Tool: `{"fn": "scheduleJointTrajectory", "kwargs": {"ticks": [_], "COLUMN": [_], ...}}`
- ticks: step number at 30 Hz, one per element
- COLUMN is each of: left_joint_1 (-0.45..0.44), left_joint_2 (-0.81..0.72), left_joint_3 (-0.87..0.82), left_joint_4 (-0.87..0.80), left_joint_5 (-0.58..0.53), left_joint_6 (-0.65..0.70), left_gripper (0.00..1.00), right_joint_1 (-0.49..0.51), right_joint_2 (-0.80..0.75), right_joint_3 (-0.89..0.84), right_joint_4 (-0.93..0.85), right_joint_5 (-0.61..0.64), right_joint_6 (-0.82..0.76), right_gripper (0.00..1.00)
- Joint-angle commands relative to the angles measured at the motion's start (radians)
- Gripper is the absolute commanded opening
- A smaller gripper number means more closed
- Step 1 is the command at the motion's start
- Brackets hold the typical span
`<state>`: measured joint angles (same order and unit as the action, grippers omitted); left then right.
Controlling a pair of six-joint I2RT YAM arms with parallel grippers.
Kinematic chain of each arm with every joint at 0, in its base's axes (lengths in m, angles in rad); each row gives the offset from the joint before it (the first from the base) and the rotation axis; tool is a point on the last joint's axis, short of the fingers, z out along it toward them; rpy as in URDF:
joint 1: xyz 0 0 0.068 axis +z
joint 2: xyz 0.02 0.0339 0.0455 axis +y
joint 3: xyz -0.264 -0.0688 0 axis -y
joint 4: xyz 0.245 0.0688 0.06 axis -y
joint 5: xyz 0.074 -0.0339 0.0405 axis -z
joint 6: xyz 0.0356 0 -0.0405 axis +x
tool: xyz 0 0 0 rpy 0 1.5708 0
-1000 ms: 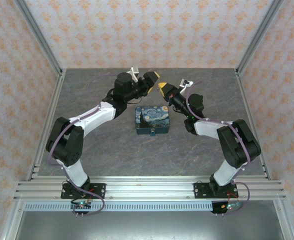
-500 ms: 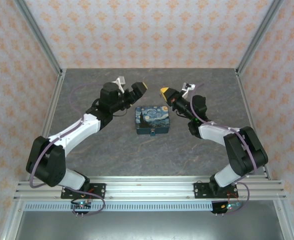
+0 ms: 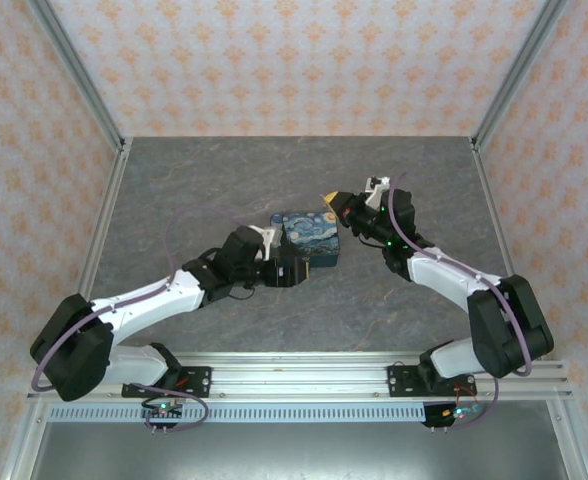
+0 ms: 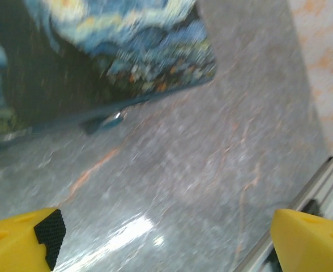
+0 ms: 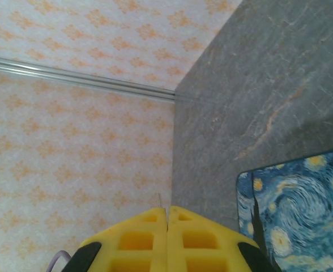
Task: Unlock the padlock with the key
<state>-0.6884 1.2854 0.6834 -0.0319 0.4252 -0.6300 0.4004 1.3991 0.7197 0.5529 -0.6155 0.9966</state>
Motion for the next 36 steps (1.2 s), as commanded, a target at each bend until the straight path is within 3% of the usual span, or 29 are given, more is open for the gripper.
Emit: {"fn": "scheduleJointTrajectory", "kwargs": {"ticks": [1, 15, 25, 36], "left_joint_1": [-0.025, -0.049, -0.025, 0.043], "left_joint_2": [0.031, 0.265, 0.395, 0.475], "left_joint_3": [-0.019, 0.064, 0.130, 0.214], "left_joint_4": [0.042, 0.125, 0.199, 0.220], "left_joint_5": [-0.056, -0.090, -0.133, -0.100], "left_joint_6": [0.064, 0.163, 0.164, 0.211], "left_gripper": [0.94, 0.91, 0.91, 0.90], "right_joint_1": [0.008, 0.038, 0.034, -0.009], "right_joint_2": [-0.034, 0.005, 0.186, 0.324], "right_joint_3": [-0.013, -0.138, -0.074, 0.024], "right_joint_4": [-0.051, 0.063, 0.153, 0.216], "right_joint_5": [0.019, 0.074, 0.055, 0.020], "right_joint_6": [-0.028, 0.019, 0.018, 0.057], "right_gripper": [0.00, 0.00, 0.00, 0.00]}}
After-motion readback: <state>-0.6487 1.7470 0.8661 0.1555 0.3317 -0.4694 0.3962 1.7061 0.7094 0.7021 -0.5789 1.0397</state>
